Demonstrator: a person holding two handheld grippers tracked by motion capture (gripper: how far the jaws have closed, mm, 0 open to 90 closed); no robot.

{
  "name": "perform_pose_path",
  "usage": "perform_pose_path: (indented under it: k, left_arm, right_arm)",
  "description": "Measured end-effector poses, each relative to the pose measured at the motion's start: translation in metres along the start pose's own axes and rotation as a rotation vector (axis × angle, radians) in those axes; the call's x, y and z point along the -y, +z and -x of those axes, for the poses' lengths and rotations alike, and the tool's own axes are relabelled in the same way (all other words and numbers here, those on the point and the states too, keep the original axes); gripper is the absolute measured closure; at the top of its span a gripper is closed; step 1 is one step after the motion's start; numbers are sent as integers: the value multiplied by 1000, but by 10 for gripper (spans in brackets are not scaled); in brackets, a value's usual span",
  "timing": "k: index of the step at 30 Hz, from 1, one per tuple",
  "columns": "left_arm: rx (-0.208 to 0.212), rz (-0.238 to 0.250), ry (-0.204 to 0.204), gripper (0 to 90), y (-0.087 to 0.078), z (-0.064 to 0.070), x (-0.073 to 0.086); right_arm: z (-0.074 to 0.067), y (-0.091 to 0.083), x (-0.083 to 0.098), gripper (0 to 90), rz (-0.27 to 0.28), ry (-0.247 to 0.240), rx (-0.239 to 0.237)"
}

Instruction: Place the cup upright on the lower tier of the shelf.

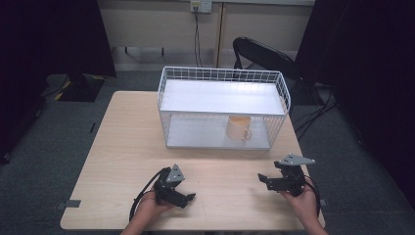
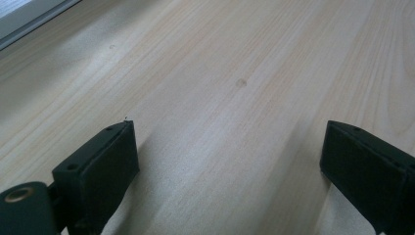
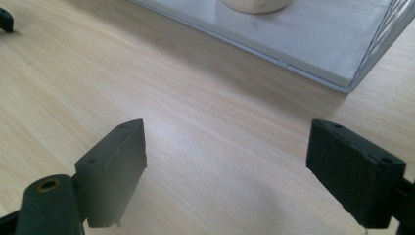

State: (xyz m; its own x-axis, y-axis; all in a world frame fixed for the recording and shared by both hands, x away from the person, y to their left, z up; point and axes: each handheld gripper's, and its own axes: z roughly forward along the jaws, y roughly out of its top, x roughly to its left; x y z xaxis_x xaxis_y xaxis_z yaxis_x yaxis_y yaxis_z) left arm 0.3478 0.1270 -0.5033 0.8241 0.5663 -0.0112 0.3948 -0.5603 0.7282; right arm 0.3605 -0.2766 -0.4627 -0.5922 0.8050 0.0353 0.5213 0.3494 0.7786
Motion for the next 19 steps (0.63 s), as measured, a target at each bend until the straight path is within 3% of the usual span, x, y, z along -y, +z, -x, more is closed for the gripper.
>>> perform_pose_path:
  k: [13, 19]
  left_arm:
    - [0, 0, 0, 67, 0, 0, 0]
    - [-1, 3, -1, 67, 0, 0, 0]
  right_arm:
    - [-4, 7, 29, 146, -45, -22, -5]
    - [-7, 13, 39, 146, -67, -54, 21]
